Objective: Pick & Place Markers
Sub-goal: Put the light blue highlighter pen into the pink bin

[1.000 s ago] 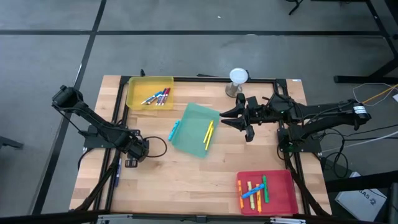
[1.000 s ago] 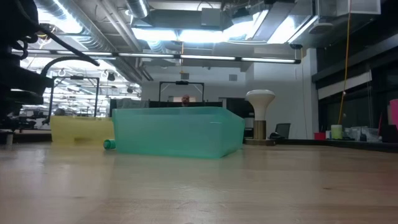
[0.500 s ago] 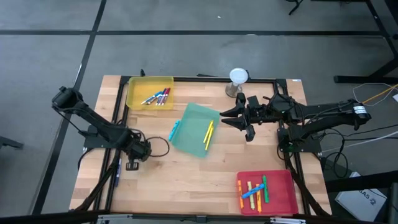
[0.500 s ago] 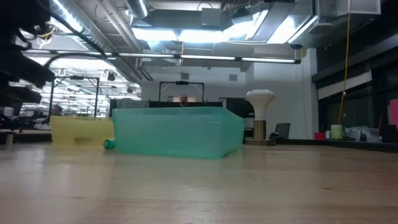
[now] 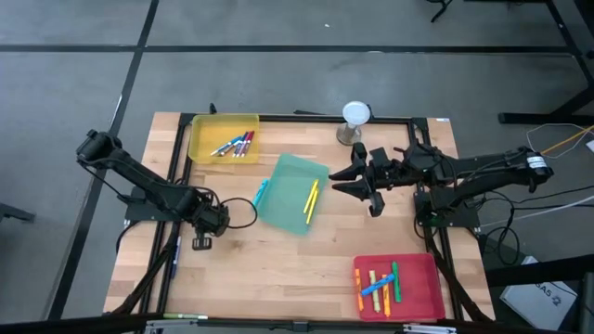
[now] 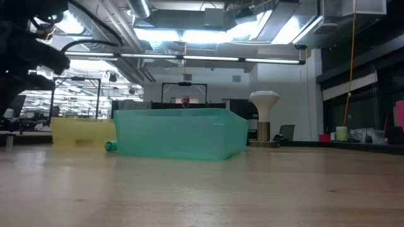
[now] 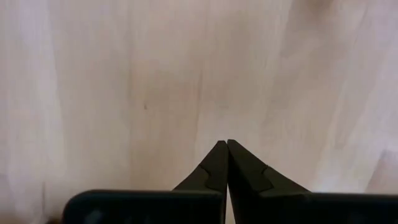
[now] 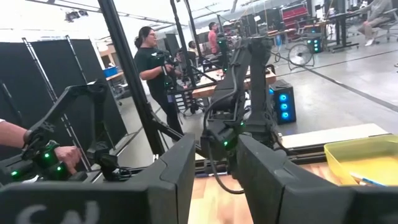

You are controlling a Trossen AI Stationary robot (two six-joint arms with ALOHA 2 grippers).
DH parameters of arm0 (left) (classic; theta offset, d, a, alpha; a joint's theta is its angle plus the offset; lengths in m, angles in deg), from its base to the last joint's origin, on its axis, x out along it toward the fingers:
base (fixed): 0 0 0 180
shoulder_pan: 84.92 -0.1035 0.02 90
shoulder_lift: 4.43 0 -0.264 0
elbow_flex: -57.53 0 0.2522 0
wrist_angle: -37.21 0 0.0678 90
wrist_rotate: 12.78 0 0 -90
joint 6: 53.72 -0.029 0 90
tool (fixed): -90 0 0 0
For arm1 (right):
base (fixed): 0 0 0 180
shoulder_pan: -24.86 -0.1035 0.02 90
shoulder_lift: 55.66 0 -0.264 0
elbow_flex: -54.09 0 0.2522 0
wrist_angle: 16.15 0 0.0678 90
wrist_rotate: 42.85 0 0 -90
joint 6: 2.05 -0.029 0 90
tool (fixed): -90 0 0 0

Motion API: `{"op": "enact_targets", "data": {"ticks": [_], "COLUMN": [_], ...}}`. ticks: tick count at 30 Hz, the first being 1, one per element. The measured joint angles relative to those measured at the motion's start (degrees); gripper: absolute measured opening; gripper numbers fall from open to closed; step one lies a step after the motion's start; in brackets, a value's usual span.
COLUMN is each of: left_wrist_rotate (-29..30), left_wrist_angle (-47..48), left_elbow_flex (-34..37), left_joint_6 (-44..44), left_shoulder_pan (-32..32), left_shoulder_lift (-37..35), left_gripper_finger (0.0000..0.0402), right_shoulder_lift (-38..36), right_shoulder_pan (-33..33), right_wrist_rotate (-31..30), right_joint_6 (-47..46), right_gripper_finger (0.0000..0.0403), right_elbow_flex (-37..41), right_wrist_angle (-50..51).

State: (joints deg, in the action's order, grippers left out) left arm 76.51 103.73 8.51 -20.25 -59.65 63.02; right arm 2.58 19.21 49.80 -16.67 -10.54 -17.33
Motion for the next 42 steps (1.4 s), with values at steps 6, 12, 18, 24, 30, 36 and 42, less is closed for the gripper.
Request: {"op": "enact_targets", "data": {"ticks": [6, 12, 18, 24, 30, 36, 42], "left_wrist_rotate": [4.53, 9.38, 12.13, 12.16, 11.46, 13.86, 10.09], "left_wrist_angle": [1.35, 1.17, -2.08, -10.37, -17.19, -14.98, -10.88], "left_elbow_flex": [-4.12, -10.09, -14.57, -14.76, -14.78, -14.80, -14.78], "left_joint_6": [-0.15, 0.26, 0.02, 12.04, 19.74, 23.27, 27.65], "left_shoulder_pan": [-0.04, -0.04, -0.04, -0.04, 0.00, -3.24, -11.55], "left_shoulder_lift": [-0.02, -0.02, -0.06, 0.31, 1.19, 3.06, 5.24], "left_gripper_finger": [0.0001, 0.0001, 0.0003, 0.0005, 0.0047, 0.0134, 0.0195], "right_shoulder_lift": [0.00, 0.00, 0.00, 0.00, 0.00, -0.02, -0.02], "right_shoulder_pan": [-1.21, -2.15, -3.23, -4.17, -4.44, -4.42, -4.42], "right_wrist_rotate": [0.00, -0.01, -0.02, -0.04, -0.05, -0.06, -0.07], "right_joint_6": [0.02, -0.07, 0.02, -0.04, 0.00, -0.19, -0.21], "right_gripper_finger": [0.0116, 0.0116, 0.0116, 0.0116, 0.0116, 0.0116, 0.0116], "right_elbow_flex": [0.00, 0.00, 0.00, 0.00, 0.00, 0.00, -0.01], "right_wrist_angle": [-0.07, -0.09, -0.17, -0.17, -0.17, -0.15, -0.15]}}
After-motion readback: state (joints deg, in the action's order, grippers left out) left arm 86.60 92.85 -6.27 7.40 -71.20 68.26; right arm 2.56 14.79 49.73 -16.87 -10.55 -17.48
